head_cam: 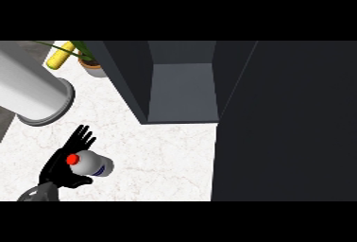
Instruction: Pick up the bottled water, place it into the cabinet and close the cabinet
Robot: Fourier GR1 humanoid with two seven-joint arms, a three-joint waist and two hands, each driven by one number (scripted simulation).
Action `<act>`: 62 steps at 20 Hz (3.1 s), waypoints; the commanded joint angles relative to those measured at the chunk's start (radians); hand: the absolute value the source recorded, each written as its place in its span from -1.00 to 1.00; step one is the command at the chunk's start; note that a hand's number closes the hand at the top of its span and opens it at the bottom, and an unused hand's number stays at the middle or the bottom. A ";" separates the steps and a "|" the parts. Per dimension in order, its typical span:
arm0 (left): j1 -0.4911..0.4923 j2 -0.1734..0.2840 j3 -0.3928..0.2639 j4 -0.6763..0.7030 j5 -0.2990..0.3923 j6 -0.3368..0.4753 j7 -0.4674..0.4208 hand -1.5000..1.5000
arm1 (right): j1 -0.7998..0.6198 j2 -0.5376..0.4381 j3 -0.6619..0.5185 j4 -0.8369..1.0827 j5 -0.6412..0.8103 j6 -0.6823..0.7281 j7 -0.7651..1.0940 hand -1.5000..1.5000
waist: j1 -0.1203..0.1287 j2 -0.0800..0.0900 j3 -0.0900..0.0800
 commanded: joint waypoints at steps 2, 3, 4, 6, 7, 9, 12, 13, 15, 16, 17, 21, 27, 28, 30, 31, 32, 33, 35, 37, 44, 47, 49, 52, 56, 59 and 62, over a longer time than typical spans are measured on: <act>-0.026 -0.033 -0.021 0.069 -0.010 -0.072 -0.078 -1.00 | -0.046 -0.019 -0.048 0.012 -0.048 0.007 0.020 -1.00 | 0.001 0.004 -0.004; -0.056 -0.048 -0.004 0.057 0.022 -0.053 -0.019 -1.00 | -0.010 0.008 0.023 0.002 0.028 -0.012 0.006 -1.00 | 0.002 0.001 -0.004; -0.053 -0.029 0.003 0.095 0.027 -0.099 -0.031 -1.00 | -0.065 -0.003 -0.033 0.048 -0.014 -0.010 0.017 -1.00 | 0.001 0.005 -0.005; -0.040 -0.021 0.003 0.091 0.042 -0.153 -0.013 -1.00 | -0.002 0.019 0.046 -0.022 0.046 -0.030 0.024 -1.00 | -0.001 0.002 -0.005; -0.023 -0.068 -0.014 0.087 0.028 -0.138 -0.045 -1.00 | -0.035 0.021 0.015 0.043 0.019 -0.017 -0.001 -1.00 | 0.000 0.003 -0.005; -0.027 -0.073 -0.012 0.094 0.043 -0.166 -0.020 -1.00 | 0.017 0.007 0.028 0.024 0.022 0.002 -0.017 -1.00 | -0.006 0.002 -0.005; -0.046 -0.083 0.001 0.102 0.063 -0.151 -0.014 -1.00 | -0.011 0.014 0.034 0.084 0.035 0.016 -0.056 -1.00 | -0.004 0.002 -0.004; -0.060 -0.074 -0.004 0.114 0.061 -0.151 0.014 -1.00 | -0.004 0.018 0.033 0.040 0.018 -0.007 -0.017 -1.00 | -0.005 0.003 -0.004; -0.042 -0.103 -0.016 0.106 0.058 -0.182 -0.008 -1.00 | -0.046 0.009 0.000 0.038 0.000 -0.013 0.007 -1.00 | -0.002 0.005 -0.005; -0.030 -0.101 -0.022 0.090 0.058 -0.173 0.000 -1.00 | -0.045 0.015 0.002 0.103 0.021 0.000 -0.042 -1.00 | 0.004 0.002 -0.004; -0.034 -0.102 -0.017 0.089 0.071 -0.202 0.005 -1.00 | -0.049 0.038 0.053 0.115 0.073 -0.012 -0.055 -1.00 | 0.003 0.002 -0.004; -0.040 -0.135 -0.049 0.062 0.056 -0.208 0.000 -1.00 | -0.068 0.012 0.013 0.068 0.010 -0.018 0.019 -1.00 | 0.003 0.005 -0.005; -0.034 -0.126 -0.068 0.024 0.057 -0.210 0.003 1.00 | -0.019 0.010 0.017 0.098 0.018 0.002 -0.041 -1.00 | -0.002 0.003 -0.004; -0.034 -0.151 -0.071 0.011 0.064 -0.187 0.014 1.00 | -0.037 0.010 0.031 0.040 0.033 -0.026 0.013 -1.00 | 0.005 0.001 -0.004; -0.061 -0.134 -0.046 0.032 0.105 -0.235 0.044 1.00 | -0.037 -0.010 -0.004 0.066 0.012 -0.003 -0.009 -1.00 | 0.002 0.002 -0.004; -0.046 -0.155 -0.052 0.016 0.106 -0.220 0.038 1.00 | -0.051 0.022 0.036 0.061 0.040 -0.034 0.003 -1.00 | 0.007 0.001 -0.004; -0.023 -0.149 -0.067 0.023 0.078 -0.214 -0.005 1.00 | -0.034 0.053 0.118 0.074 0.115 -0.042 -0.032 -1.00 | 0.002 0.002 -0.005; 0.015 -0.174 -0.093 -0.006 0.057 -0.218 -0.039 1.00 | -0.082 0.029 0.026 0.101 0.063 -0.045 -0.009 -1.00 | 0.009 0.002 -0.004; -0.003 -0.131 -0.087 -0.020 0.068 -0.208 -0.023 1.00 | -0.110 0.025 -0.003 0.123 0.012 -0.041 0.004 -1.00 | 0.011 0.001 -0.003; 0.000 -0.153 -0.085 -0.057 0.090 -0.176 0.002 1.00 | -0.057 0.014 0.034 0.081 0.041 -0.032 -0.009 -1.00 | 0.011 -0.001 -0.003; 0.000 -0.126 0.030 -0.078 0.157 0.050 -0.126 1.00 | -0.076 0.013 0.035 0.078 0.033 -0.044 0.021 -1.00 | 0.013 0.003 -0.004; -0.017 -0.128 0.049 -0.083 0.197 0.027 -0.140 1.00 | -0.059 -0.009 0.007 0.075 0.009 -0.025 0.005 -1.00 | 0.010 0.001 -0.003; 0.010 -0.147 0.046 -0.108 0.223 0.030 -0.109 1.00 | -0.090 -0.011 -0.009 0.084 -0.014 -0.024 0.012 -1.00 | 0.016 -0.001 -0.002; 0.031 -0.153 0.026 -0.141 0.240 0.006 -0.088 1.00 | -0.027 -0.017 0.015 0.040 0.017 -0.028 -0.010 -1.00 | 0.013 -0.002 -0.002; 0.033 -0.178 0.024 -0.246 0.315 0.027 0.043 1.00 | 0.017 -0.001 0.066 0.134 0.074 -0.001 -0.128 -1.00 | 0.015 -0.005 -0.001; 0.094 -0.253 -0.042 -0.402 0.312 0.102 0.110 1.00 | -0.048 0.004 0.064 0.083 0.050 -0.044 -0.030 -1.00 | 0.020 -0.005 -0.001; 0.146 -0.242 -0.069 -0.512 0.345 0.121 0.195 1.00 | -0.055 -0.005 0.037 0.086 0.032 -0.051 -0.033 -1.00 | 0.018 -0.003 -0.002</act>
